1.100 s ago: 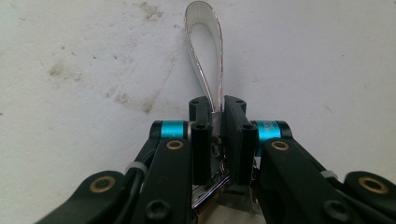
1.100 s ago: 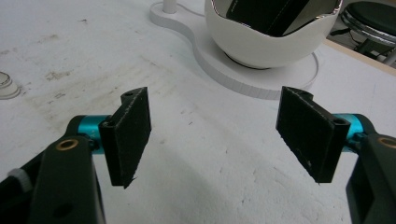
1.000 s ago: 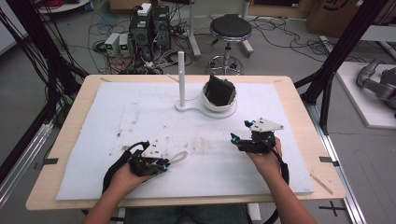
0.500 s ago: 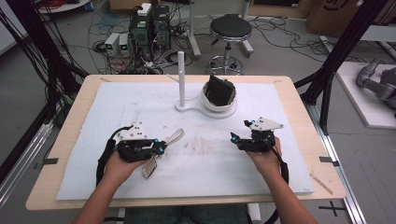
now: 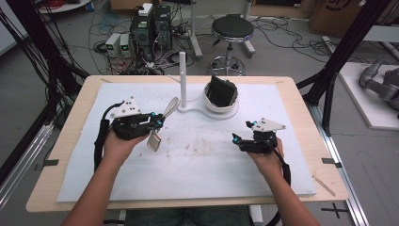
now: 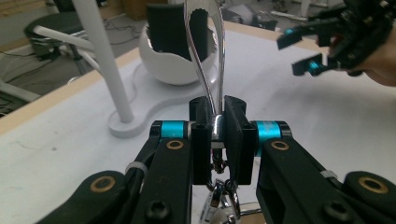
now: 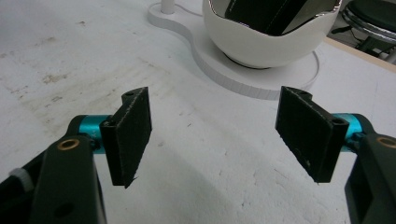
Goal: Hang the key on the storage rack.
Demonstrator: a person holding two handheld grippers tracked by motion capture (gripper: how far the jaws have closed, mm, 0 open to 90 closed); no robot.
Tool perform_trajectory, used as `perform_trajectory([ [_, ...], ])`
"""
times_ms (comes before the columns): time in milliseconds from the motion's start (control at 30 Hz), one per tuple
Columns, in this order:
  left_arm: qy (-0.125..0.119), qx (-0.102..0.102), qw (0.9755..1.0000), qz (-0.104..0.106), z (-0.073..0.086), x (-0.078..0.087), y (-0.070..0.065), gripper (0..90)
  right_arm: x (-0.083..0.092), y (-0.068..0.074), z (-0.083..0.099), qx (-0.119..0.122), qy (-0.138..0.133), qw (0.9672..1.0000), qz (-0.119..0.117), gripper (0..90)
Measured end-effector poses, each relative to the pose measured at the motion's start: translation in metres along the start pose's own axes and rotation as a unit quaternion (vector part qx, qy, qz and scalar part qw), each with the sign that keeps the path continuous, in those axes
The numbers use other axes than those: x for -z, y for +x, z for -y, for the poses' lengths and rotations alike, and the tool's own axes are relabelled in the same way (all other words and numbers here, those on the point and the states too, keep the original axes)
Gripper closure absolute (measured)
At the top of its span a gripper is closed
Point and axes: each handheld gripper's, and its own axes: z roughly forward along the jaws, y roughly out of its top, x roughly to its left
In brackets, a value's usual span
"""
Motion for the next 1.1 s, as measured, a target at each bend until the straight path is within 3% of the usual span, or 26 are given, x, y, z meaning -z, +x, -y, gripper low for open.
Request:
perform_trajectory([
  [333,0.000,0.000,0.9989,-0.047,-0.021,-0.005,0.016,81.2,-0.003,0.000,-0.001,0.003,-0.002,1.0000,-0.003,27.4],
  [500,-0.007,0.003,0.9984,-0.056,-0.035,-0.012,0.021,81.2,-0.004,0.001,-0.002,0.005,-0.001,1.0000,-0.005,27.4],
  [867,0.028,-0.039,0.9954,-0.083,-0.069,-0.040,0.026,81.2,-0.003,0.002,-0.002,0.003,-0.002,1.0000,-0.005,27.4],
  [1100,0.043,-0.044,0.9938,-0.093,-0.078,-0.055,0.029,81.2,-0.003,0.001,-0.002,0.002,-0.002,1.0000,-0.007,27.4],
])
